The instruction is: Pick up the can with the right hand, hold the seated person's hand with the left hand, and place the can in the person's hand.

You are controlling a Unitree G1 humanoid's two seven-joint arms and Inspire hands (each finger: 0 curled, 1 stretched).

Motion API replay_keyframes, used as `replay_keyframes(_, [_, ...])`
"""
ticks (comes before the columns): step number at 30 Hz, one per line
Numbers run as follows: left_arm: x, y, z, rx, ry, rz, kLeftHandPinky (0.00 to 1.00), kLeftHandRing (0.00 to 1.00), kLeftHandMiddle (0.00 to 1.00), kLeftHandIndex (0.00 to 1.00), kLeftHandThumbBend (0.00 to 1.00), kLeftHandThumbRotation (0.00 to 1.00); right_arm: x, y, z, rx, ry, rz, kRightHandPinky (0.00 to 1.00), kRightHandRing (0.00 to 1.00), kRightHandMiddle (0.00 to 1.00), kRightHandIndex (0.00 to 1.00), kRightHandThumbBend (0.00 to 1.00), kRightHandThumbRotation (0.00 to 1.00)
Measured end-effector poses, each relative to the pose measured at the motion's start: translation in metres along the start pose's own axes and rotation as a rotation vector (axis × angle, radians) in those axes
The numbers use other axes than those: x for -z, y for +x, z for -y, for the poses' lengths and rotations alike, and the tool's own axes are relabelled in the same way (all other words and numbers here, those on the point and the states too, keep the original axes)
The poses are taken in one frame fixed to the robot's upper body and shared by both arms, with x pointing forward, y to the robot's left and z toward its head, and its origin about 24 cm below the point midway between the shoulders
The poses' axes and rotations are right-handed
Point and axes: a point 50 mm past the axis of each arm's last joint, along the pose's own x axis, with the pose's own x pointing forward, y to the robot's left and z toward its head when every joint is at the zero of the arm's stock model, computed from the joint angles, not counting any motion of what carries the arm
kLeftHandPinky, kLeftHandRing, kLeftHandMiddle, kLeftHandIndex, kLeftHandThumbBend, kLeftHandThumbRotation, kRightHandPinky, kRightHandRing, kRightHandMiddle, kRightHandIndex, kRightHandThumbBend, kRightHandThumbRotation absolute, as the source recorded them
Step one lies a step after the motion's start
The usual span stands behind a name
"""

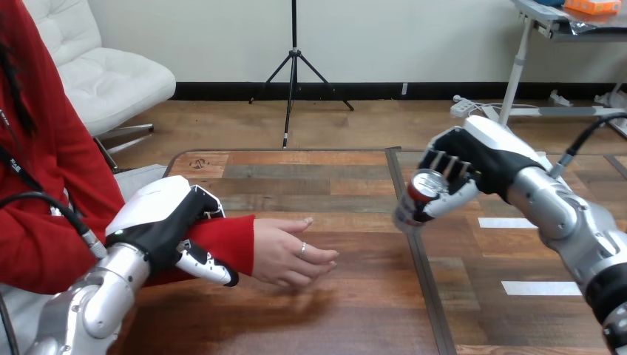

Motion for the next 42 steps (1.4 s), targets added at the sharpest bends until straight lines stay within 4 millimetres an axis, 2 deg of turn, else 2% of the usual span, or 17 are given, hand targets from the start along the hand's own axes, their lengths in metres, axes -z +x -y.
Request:
replay_keyframes(19, [-0.009,0.007,0.003,-0.010,-0.041,0.003,0.22,0.28,0.37,0.37,0.76,0.00,-0.020,0.006,-0.005,-0.010,0.010,0.072,0.36,0.40,0.45,0.45,0.75,0.00])
replay_keyframes(42, [-0.023,0.018,0.001,-0.029,-0.080,0.039,0.22,0.27,0.36,0.36,0.73,0.00,-0.025,0.007,-0.004,-0.009,0.005,0.094,0.36,0.40,0.45,0.45,0.75,0.00])
